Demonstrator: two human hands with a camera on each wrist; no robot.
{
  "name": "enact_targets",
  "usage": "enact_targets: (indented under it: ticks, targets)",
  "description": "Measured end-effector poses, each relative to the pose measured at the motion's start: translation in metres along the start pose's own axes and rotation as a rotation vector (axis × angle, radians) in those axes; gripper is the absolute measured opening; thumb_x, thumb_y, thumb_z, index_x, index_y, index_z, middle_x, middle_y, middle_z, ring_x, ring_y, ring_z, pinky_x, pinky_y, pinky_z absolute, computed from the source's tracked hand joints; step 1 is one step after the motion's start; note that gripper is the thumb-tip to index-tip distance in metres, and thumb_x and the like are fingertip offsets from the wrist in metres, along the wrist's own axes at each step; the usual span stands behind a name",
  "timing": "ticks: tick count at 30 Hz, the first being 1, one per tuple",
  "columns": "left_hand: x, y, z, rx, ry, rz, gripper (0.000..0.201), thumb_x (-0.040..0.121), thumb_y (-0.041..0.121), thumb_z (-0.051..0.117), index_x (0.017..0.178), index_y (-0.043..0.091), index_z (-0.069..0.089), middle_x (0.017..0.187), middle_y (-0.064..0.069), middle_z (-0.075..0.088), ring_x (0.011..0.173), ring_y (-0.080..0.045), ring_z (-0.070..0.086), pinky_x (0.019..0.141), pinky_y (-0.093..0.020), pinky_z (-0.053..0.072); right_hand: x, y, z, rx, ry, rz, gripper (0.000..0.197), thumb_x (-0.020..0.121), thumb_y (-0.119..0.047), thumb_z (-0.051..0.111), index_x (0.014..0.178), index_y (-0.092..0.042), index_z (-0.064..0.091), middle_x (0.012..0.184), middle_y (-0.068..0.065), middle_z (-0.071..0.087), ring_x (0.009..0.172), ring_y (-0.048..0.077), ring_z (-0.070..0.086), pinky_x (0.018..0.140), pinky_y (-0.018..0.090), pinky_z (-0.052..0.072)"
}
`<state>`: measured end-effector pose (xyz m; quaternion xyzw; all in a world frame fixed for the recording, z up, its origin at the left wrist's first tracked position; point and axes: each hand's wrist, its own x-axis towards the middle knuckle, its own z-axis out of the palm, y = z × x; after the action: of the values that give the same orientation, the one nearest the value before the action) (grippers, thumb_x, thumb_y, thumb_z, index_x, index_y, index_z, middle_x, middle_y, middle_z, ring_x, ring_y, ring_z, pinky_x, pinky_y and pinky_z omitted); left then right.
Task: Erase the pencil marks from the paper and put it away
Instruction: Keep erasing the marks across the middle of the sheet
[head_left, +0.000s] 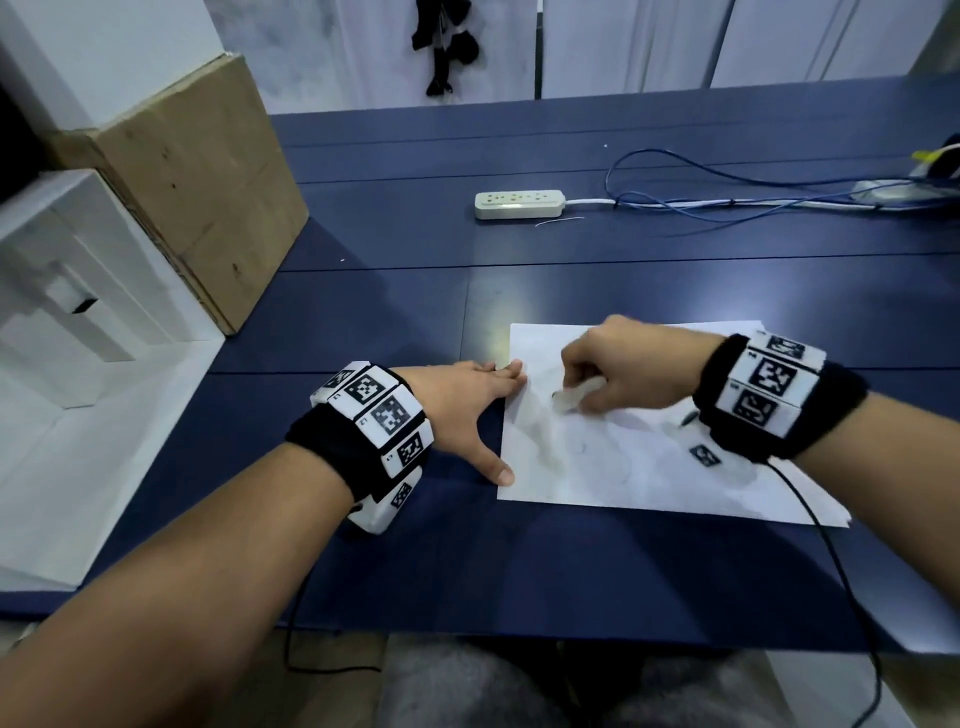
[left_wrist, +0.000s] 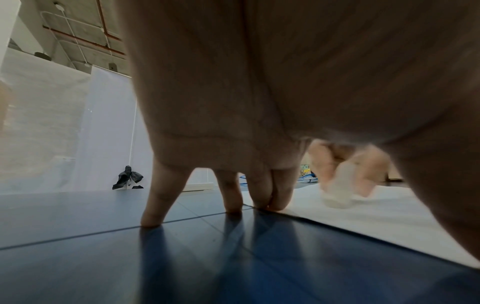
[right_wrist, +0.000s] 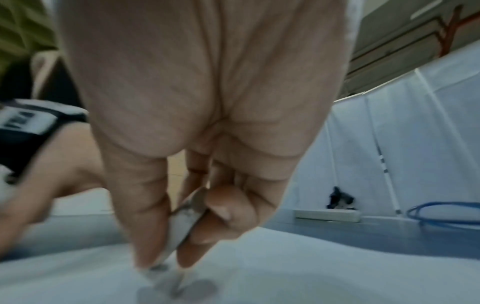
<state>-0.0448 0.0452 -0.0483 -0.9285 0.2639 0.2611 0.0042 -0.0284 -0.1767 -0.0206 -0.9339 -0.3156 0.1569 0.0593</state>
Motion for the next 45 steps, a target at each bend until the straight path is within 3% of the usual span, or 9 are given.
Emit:
enact_targets:
  ticks: [3, 9, 14, 19, 22, 27, 34, 40, 45]
  targets:
    - [-0.001, 0.001, -0.001, -0.002, 0.002, -0.004, 0.124, 0.065, 0.071, 0.072, 0.156, 0.024, 0.001, 0.161, 0.017, -0.006, 0.149, -0.012, 0.001, 0.121, -0.035, 0.015, -0.005, 0.004, 0.000, -0.024, 0.060, -0.002, 0.017, 0.081, -0.028, 0.070, 0.095, -0.019, 0.067, 0.087, -0.006, 0.067, 0.085, 0.019, 0.061, 0.072, 0.029, 0.048]
    - [0.000, 0.001, 0.000, 0.005, -0.010, -0.004, 0.125, 0.065, 0.072, 0.071, 0.156, 0.025, -0.001, 0.161, 0.017, -0.007, 0.149, -0.014, 0.000, 0.122, -0.037, 0.014, -0.022, -0.016, 0.011, 0.079, -0.140, -0.117, 0.016, 0.077, -0.025, 0.075, 0.092, -0.026, 0.067, 0.076, -0.016, 0.064, 0.068, -0.001, 0.056, 0.061, 0.010, 0.041]
    - [-0.004, 0.003, -0.001, -0.001, -0.013, -0.013, 0.116, 0.065, 0.073, 0.070, 0.153, 0.040, 0.002, 0.161, 0.019, -0.008, 0.149, -0.012, -0.002, 0.116, -0.053, 0.015, 0.001, 0.009, 0.000, -0.022, 0.073, 0.065, 0.015, 0.081, -0.028, 0.070, 0.094, -0.021, 0.066, 0.090, -0.004, 0.067, 0.086, 0.018, 0.057, 0.071, 0.031, 0.049]
    - [-0.006, 0.005, -0.002, 0.006, -0.015, -0.004, 0.106, 0.066, 0.072, 0.071, 0.148, 0.053, 0.007, 0.161, 0.018, -0.007, 0.149, -0.015, 0.000, 0.113, -0.063, 0.017, -0.027, -0.019, 0.013, 0.069, -0.110, -0.132, 0.015, 0.080, -0.027, 0.071, 0.093, -0.023, 0.067, 0.079, -0.009, 0.067, 0.067, 0.004, 0.055, 0.062, 0.015, 0.043]
    - [-0.006, 0.006, -0.002, 0.004, -0.012, -0.006, 0.105, 0.066, 0.073, 0.069, 0.149, 0.053, 0.008, 0.161, 0.018, -0.007, 0.149, -0.014, 0.000, 0.114, -0.062, 0.017, -0.024, -0.021, 0.011, 0.078, -0.171, -0.143, 0.021, 0.078, -0.027, 0.075, 0.098, -0.026, 0.069, 0.086, -0.009, 0.069, 0.072, 0.003, 0.057, 0.066, 0.012, 0.045]
    - [-0.005, 0.011, 0.000, 0.007, 0.022, -0.011, 0.094, 0.074, 0.074, 0.060, 0.151, 0.047, 0.012, 0.162, 0.013, -0.004, 0.149, -0.018, 0.003, 0.119, -0.047, 0.019, -0.004, 0.003, 0.000, 0.007, 0.010, 0.020, 0.018, 0.080, -0.031, 0.073, 0.095, -0.023, 0.066, 0.085, -0.007, 0.067, 0.080, 0.015, 0.060, 0.076, 0.037, 0.054]
    - [0.002, 0.011, 0.001, 0.015, 0.041, -0.006, 0.099, 0.073, 0.071, 0.066, 0.153, 0.041, 0.016, 0.163, 0.008, 0.000, 0.148, -0.023, 0.011, 0.119, -0.041, 0.019, -0.026, -0.023, 0.017, 0.095, -0.193, -0.162, 0.019, 0.078, -0.026, 0.076, 0.095, -0.025, 0.068, 0.076, -0.012, 0.064, 0.065, 0.000, 0.053, 0.061, 0.011, 0.040]
    - [0.000, 0.012, -0.001, 0.023, 0.033, -0.027, 0.099, 0.071, 0.070, 0.067, 0.152, 0.040, 0.019, 0.163, 0.010, 0.002, 0.148, -0.021, 0.012, 0.118, -0.044, 0.022, -0.011, -0.008, 0.006, -0.017, 0.023, -0.050, 0.018, 0.081, -0.028, 0.070, 0.096, -0.020, 0.066, 0.084, -0.005, 0.066, 0.076, 0.015, 0.056, 0.073, 0.032, 0.050]
    - [0.001, 0.012, 0.000, 0.014, 0.045, -0.020, 0.098, 0.070, 0.071, 0.068, 0.151, 0.040, 0.021, 0.163, 0.009, 0.003, 0.147, -0.023, 0.015, 0.118, -0.042, 0.023, -0.030, -0.024, 0.016, 0.059, -0.143, -0.170, 0.015, 0.081, -0.024, 0.072, 0.095, -0.024, 0.066, 0.079, -0.012, 0.065, 0.065, -0.002, 0.052, 0.059, 0.009, 0.038]
